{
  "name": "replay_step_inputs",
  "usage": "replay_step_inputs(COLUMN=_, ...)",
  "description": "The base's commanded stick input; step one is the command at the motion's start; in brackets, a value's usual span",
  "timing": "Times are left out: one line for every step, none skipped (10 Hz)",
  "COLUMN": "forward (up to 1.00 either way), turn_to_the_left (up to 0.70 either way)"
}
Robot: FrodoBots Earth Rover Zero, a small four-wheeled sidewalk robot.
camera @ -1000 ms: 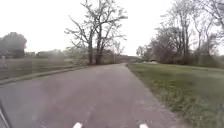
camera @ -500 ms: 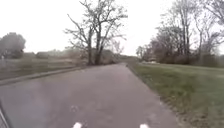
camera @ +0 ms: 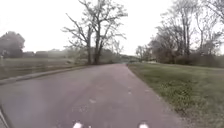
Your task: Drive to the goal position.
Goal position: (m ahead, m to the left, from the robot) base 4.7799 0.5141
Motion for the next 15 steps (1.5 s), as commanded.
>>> replay_step_inputs(forward=1.0, turn_to_the_left=0.0)
replay_step_inputs(forward=1.0, turn_to_the_left=0.0)
replay_step_inputs(forward=1.0, turn_to_the_left=0.0)
replay_step_inputs(forward=1.0, turn_to_the_left=0.0)
replay_step_inputs(forward=1.0, turn_to_the_left=0.0)
replay_step_inputs(forward=1.0, turn_to_the_left=0.0)
replay_step_inputs(forward=1.0, turn_to_the_left=0.0)
replay_step_inputs(forward=1.0, turn_to_the_left=0.0)
replay_step_inputs(forward=1.0, turn_to_the_left=0.0)
replay_step_inputs(forward=1.0, turn_to_the_left=0.0)
replay_step_inputs(forward=1.0, turn_to_the_left=0.0)
replay_step_inputs(forward=1.0, turn_to_the_left=0.0)
replay_step_inputs(forward=1.0, turn_to_the_left=-0.12)
replay_step_inputs(forward=1.0, turn_to_the_left=-0.38)
replay_step_inputs(forward=1.0, turn_to_the_left=-0.3)
